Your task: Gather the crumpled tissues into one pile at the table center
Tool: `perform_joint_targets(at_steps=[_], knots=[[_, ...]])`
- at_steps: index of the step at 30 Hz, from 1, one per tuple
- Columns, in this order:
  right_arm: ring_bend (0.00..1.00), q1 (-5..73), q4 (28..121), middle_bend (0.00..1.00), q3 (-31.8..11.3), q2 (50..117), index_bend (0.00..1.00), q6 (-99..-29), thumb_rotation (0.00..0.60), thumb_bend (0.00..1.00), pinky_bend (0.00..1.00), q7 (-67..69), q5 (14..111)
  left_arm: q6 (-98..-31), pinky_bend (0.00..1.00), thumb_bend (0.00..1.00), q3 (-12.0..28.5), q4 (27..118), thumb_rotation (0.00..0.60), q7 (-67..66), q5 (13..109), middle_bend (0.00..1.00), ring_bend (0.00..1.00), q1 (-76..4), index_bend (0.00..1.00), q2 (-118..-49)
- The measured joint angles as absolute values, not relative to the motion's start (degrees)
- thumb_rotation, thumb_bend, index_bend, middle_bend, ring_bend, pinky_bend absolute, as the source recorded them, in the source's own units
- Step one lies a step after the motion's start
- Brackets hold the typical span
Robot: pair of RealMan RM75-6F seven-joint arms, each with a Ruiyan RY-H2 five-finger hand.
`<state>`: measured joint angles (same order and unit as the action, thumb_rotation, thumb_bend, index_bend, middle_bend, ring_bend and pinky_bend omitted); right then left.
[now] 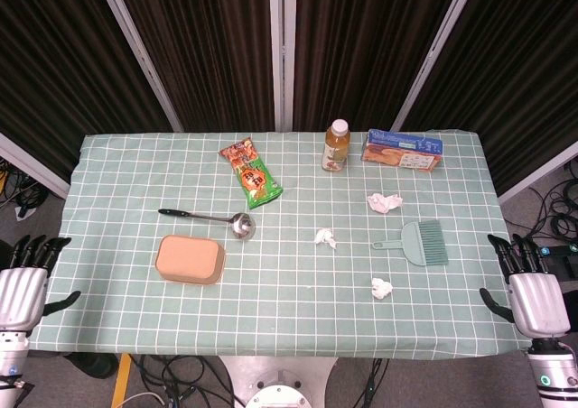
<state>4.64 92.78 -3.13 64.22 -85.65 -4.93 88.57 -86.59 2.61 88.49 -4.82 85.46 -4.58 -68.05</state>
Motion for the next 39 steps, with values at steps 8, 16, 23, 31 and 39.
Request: perform_joint_targets(at_steps=[8, 16, 23, 31, 39], knots=[[0.01, 5.0, 92.7, 0.14, -2.9, 64.4, 0.03, -84.8, 0.6, 0.15, 0.07, -4.5, 88.6, -86.0, 0.07, 0.0, 2.5, 88.6, 0.6, -4.9, 85.4, 0.17, 0.1, -4.8, 0.15, -67.9], [0.05, 9.0, 92.8, 0.28, -3.5, 64.4, 0.16, -77.7, 0.6, 0.16, 0.09, -5.9, 87.5, -86.2, 0.07, 0.0, 2.6, 88.9, 0.6, -4.4, 85.9, 0.17, 0.1, -4.9, 0.15, -67.6], [0.07, 18.1, 87.8, 0.34, -6.5, 69.2, 0.27, -63.9, 0.6, 0.16, 0.12, -9.6, 82.2, -86.5, 0.07, 0.0, 2.4, 89.2, 0.6, -5.0, 85.4, 0.17, 0.1, -4.3, 0.15, -67.2], [0.07, 28.3, 73.6, 0.36, -8.4, 81.7, 0.33, -51.6, 0.6, 0.16, 0.12, -13.5, 76.7, -85.6, 0.07, 0.0, 2.2, 89.9, 0.6, -5.4, 84.7, 0.17, 0.1, -4.4, 0.15, -67.0], [0.07, 33.6, 63.5, 0.37, -8.3, 90.7, 0.35, -47.5, 0.6, 0.16, 0.12, -13.6, 75.4, -85.0, 0.07, 0.0, 2.1, 90.3, 0.6, -5.7, 84.0, 0.17, 0.1, -4.3, 0.15, -66.9]])
